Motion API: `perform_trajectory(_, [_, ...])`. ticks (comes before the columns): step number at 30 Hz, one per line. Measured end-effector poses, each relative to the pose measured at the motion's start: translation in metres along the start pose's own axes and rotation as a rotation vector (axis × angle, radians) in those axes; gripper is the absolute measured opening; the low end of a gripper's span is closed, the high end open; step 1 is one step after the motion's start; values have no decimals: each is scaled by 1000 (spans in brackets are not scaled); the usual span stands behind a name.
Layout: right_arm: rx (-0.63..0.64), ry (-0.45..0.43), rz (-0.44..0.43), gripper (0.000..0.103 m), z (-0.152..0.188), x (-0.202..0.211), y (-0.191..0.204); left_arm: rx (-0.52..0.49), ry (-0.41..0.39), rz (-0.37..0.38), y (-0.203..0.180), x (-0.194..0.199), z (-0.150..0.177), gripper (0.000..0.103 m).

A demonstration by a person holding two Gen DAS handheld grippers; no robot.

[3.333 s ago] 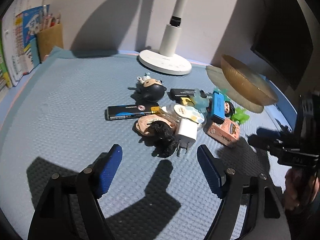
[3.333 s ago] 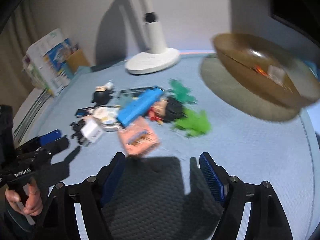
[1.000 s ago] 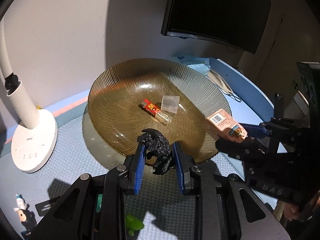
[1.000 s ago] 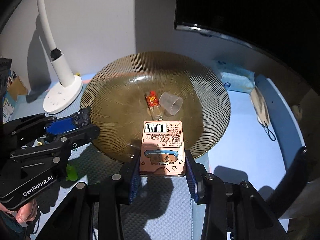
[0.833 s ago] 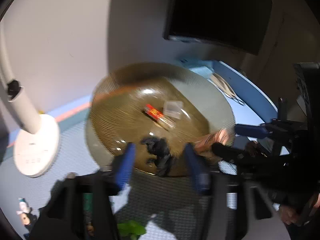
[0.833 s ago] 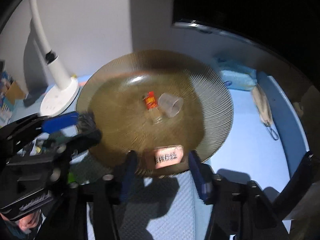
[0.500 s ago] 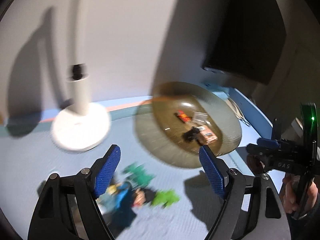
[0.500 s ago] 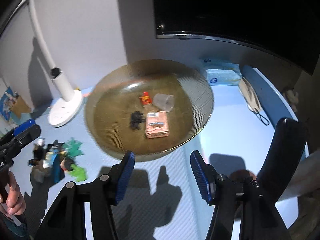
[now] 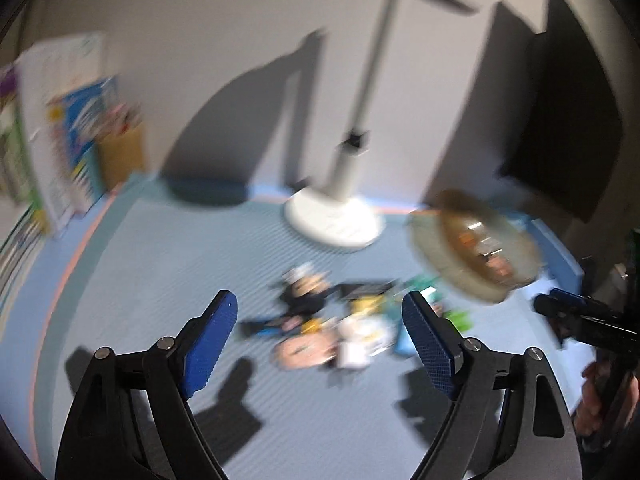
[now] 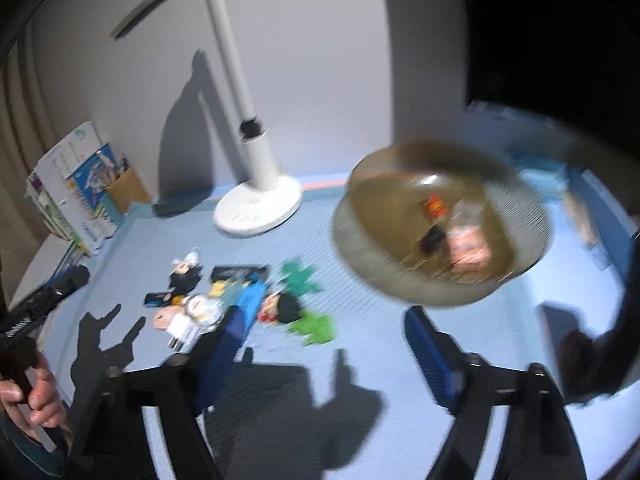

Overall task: Organize rigid objects
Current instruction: 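Grasp the pink eraser with the left tool while the right tool grasps the blue lighter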

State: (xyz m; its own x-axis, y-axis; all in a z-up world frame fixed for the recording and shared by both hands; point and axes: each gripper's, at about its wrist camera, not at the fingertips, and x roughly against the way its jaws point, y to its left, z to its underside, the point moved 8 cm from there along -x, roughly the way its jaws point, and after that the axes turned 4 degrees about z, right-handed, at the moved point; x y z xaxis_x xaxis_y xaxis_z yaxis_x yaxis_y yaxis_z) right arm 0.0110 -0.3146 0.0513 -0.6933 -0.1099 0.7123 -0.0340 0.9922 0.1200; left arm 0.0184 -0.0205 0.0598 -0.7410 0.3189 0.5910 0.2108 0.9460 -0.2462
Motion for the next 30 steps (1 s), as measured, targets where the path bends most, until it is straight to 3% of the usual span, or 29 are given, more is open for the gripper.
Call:
perform_trajectory(3, [6,16,-9,82,29,-33,10,44,61,-67,32,-20,31,83])
perform_trajectory(10, [-3,46,-8,82,58,-70,14,149,141,-72,67,-40,76,83])
perform_trajectory(14, [-13,65,9,82,61,-76,11,161,102,-46,65,-32,74,83])
perform_trajectory(18, [1,65,24,82,61,-77,11,159,137,-28,64,-39,76,83])
perform_trajectory(20, [3,66,30,81,61,-74,14,138,159,-1,59,-41,74,82])
perform_trajectory(22, [-10,109,-28,64,61,-73,24,88,184,30,51,-43,70,82])
perform_trajectory(23, [-16,129,-58,60,61,-72,29,48,197,34,47,-44,68,80])
perform_trajectory(25, [-9,172,-86,59,57,-73,49,-69,239,65,34,-49,62,72])
perform_trajectory(27, [5,186,-79,58,52,-76,62,-137,279,122,23,-54,59,48])
perform_trajectory(30, [3,212,-57,58,48,-88,78,-224,323,164,14,-66,55,45])
